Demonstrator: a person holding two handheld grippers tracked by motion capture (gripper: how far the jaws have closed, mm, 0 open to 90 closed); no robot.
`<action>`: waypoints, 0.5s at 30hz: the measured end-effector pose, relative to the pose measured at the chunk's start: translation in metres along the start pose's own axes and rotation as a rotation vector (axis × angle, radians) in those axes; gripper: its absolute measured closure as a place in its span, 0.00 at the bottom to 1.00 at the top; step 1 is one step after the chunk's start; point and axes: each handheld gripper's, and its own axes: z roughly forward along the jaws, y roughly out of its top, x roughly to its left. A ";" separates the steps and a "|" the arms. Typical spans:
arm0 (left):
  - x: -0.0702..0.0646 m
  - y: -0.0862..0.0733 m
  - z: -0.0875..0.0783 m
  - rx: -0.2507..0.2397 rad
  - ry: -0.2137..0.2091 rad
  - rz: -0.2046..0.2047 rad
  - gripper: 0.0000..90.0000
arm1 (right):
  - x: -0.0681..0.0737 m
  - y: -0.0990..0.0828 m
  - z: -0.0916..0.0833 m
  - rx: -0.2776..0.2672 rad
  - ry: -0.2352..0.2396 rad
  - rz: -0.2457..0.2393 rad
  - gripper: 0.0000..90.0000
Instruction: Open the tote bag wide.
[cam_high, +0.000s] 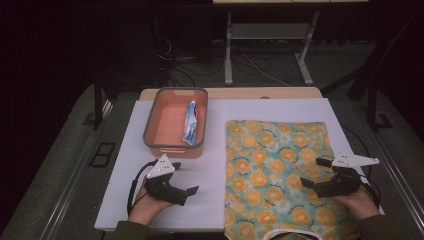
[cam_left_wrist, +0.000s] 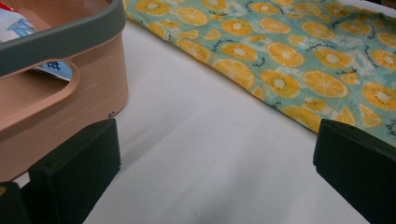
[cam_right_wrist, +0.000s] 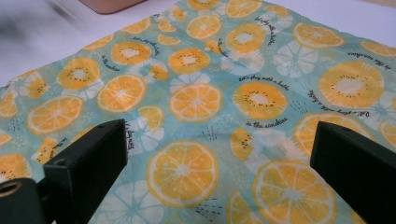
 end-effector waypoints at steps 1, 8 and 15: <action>0.000 0.000 0.001 0.000 0.001 0.001 0.00 | 0.000 0.000 0.000 -0.001 0.002 0.001 0.04; -0.005 0.003 0.003 0.012 -0.009 0.007 0.04 | 0.000 0.000 0.000 -0.001 0.014 0.004 0.04; -0.016 0.011 0.016 0.009 -0.019 0.030 0.15 | 0.000 0.001 0.001 0.003 0.004 0.002 0.04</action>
